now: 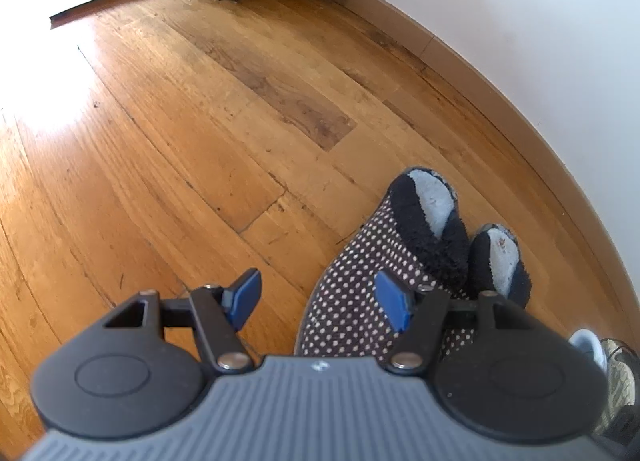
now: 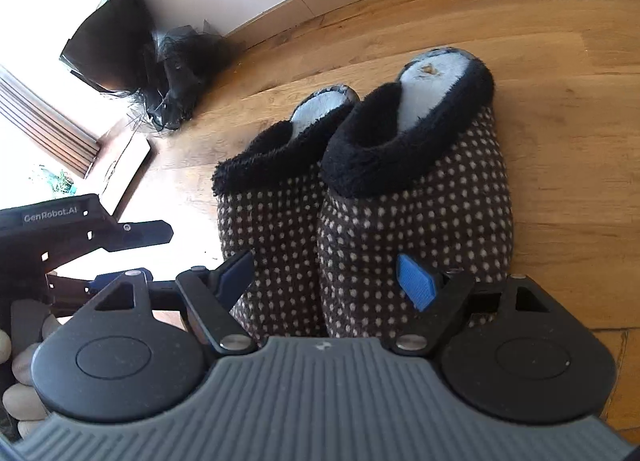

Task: Organize scattered shoes

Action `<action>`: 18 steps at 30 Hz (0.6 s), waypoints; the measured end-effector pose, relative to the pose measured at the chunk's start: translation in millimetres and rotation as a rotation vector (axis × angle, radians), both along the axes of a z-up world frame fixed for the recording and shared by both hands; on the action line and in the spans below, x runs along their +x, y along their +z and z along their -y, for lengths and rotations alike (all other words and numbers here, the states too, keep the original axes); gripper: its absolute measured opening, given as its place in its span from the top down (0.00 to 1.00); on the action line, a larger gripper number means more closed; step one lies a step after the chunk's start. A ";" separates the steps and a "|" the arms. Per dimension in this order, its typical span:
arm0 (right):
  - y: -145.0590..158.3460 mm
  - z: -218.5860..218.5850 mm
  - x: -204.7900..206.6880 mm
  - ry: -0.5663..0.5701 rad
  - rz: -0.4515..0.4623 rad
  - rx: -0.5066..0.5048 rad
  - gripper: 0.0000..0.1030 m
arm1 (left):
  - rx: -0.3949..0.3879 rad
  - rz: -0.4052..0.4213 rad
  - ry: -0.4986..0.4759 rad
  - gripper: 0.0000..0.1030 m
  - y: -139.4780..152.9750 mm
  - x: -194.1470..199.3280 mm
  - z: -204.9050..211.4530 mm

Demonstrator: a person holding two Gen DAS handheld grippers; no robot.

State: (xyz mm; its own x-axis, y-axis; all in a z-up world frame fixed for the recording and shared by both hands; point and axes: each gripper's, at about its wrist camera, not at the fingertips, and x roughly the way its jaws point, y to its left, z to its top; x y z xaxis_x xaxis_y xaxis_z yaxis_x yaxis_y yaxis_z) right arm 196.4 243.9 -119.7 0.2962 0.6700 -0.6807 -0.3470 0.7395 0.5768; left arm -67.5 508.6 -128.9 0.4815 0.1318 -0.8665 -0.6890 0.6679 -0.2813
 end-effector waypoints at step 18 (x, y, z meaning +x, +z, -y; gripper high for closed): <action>-23.8 32.0 28.0 0.062 -0.021 0.042 0.04 | -0.008 -0.001 0.009 0.40 -3.8 -0.8 -9.1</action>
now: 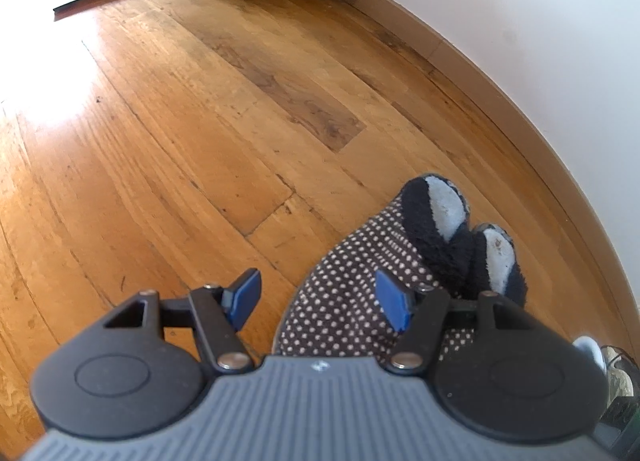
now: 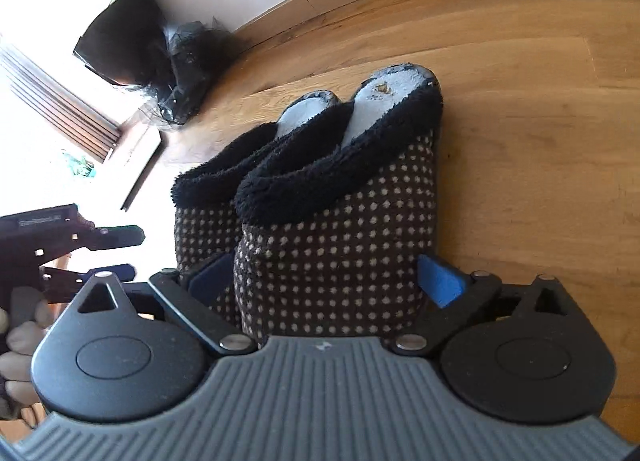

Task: Organize scattered shoes

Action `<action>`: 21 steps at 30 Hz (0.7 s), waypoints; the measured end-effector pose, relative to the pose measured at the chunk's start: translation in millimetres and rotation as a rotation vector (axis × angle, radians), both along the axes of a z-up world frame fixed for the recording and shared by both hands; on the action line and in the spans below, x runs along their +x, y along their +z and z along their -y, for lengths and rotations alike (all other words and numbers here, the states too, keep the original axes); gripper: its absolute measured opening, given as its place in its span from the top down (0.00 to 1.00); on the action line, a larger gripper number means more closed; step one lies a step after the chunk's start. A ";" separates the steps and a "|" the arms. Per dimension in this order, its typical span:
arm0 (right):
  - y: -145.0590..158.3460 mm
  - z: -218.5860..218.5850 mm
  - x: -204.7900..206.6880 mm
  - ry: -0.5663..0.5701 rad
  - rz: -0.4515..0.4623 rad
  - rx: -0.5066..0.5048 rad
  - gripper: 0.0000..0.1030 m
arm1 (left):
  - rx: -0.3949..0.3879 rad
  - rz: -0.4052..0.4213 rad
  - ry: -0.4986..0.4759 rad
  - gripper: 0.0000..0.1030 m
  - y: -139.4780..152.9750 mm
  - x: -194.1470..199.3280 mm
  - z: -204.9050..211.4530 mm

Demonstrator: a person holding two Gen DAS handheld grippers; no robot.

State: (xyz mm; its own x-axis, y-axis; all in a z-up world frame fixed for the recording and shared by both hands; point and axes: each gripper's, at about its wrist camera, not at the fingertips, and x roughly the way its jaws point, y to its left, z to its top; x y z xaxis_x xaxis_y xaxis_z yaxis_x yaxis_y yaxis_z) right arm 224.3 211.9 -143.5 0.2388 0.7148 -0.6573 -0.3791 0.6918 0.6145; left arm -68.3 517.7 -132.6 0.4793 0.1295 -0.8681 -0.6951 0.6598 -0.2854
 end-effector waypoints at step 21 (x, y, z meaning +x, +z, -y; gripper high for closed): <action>26.8 9.5 -16.5 -0.014 -0.042 -0.008 0.05 | 0.048 0.049 -0.078 0.39 24.7 18.4 31.6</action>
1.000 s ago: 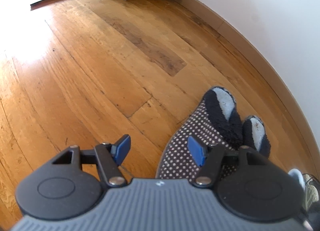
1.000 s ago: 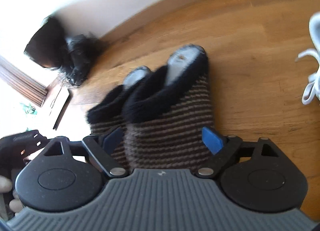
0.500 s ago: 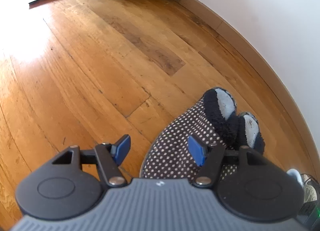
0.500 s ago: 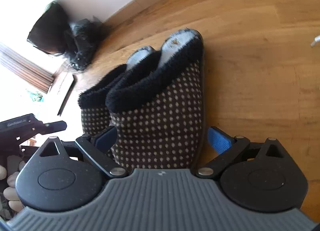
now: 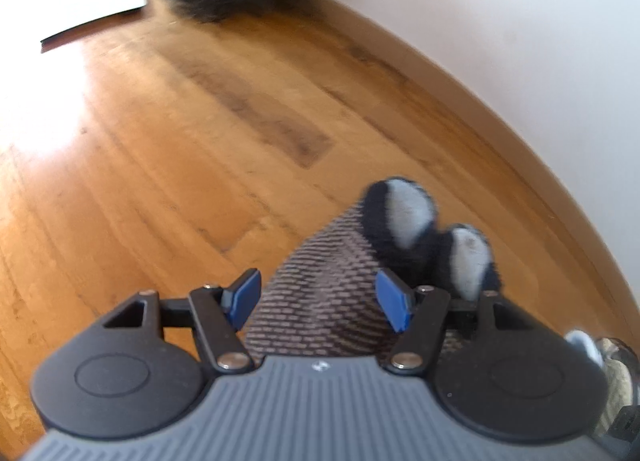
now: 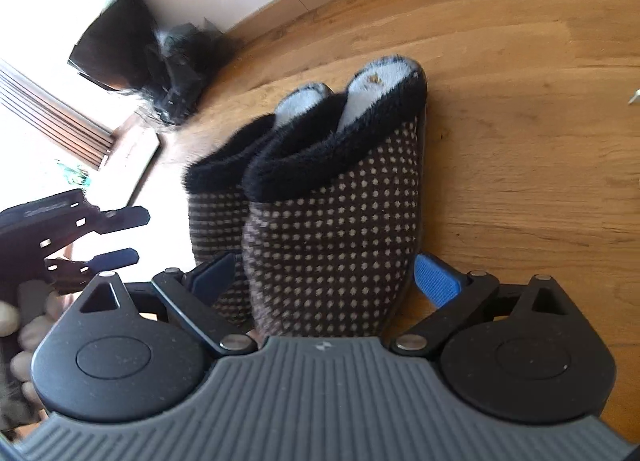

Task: Organize scattered shoes
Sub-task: 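Withdraw the left tool from the slipper pair, then move both tools over the shoe pile beside the wooden chair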

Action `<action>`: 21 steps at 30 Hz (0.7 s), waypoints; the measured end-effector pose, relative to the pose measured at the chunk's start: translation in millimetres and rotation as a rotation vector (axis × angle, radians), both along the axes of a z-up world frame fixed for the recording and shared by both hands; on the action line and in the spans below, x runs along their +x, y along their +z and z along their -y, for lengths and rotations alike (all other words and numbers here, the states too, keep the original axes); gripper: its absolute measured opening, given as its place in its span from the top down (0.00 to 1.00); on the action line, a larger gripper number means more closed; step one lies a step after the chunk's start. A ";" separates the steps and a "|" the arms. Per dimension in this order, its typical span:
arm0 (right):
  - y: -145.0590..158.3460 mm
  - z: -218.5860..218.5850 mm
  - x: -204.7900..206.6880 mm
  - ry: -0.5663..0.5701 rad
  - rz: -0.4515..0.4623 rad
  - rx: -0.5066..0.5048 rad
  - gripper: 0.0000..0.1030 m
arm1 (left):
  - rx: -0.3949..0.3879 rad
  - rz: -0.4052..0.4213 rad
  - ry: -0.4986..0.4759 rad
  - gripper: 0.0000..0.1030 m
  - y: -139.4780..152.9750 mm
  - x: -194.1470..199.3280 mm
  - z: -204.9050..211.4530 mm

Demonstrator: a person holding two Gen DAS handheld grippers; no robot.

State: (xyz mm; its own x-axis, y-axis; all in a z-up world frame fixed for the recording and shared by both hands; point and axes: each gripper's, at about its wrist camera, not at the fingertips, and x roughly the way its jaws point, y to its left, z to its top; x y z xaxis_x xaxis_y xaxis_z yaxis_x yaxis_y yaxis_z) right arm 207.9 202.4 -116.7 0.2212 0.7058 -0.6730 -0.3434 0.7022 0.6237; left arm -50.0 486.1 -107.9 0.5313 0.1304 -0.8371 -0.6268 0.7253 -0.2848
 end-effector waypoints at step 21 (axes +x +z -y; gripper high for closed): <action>83.5 216.9 -38.0 0.029 -0.001 -0.023 0.05 | -0.090 -0.025 -0.404 0.30 45.8 66.4 175.1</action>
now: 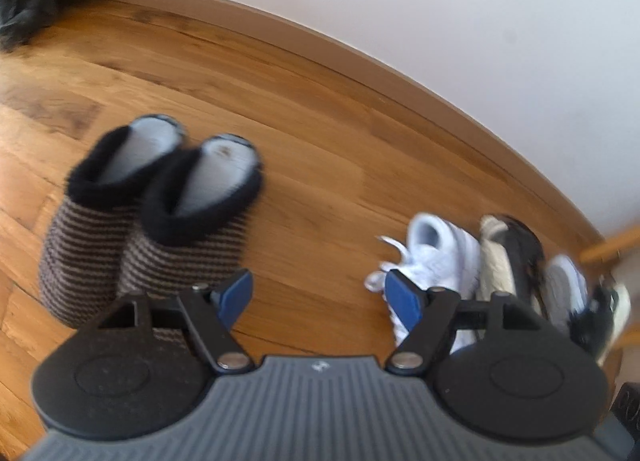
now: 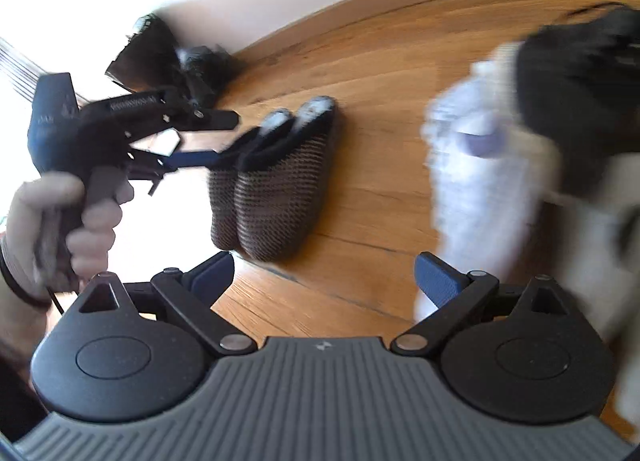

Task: Organize scattered shoes
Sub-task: 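Move both tools over the shoe pile beside the wooden chair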

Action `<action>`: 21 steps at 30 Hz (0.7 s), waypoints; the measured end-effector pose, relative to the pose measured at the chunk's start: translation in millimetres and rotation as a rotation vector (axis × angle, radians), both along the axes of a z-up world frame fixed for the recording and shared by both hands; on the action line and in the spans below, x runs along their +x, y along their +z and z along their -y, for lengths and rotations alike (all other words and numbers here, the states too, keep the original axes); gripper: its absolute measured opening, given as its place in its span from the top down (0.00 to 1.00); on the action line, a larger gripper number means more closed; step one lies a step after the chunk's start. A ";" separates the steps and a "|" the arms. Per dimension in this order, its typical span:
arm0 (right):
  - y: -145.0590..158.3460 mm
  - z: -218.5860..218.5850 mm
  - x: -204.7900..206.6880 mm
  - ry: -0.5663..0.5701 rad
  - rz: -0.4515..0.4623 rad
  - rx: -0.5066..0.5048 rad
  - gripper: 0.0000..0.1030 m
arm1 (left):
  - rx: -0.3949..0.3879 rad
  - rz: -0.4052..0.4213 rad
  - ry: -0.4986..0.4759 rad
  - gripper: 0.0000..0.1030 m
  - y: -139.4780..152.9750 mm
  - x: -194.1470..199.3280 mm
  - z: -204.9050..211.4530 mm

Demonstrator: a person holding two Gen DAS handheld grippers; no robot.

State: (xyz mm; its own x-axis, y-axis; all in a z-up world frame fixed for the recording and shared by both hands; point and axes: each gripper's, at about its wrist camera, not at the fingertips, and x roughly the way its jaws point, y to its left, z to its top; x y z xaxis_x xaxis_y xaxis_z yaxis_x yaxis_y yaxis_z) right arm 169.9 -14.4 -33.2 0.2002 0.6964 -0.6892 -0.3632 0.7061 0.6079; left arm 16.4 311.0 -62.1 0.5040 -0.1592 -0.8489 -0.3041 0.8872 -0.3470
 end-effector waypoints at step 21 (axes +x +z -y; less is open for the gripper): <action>35.7 252.5 -12.5 -0.163 0.060 -0.230 0.02 | -0.021 -0.043 -0.290 0.25 21.6 62.2 170.0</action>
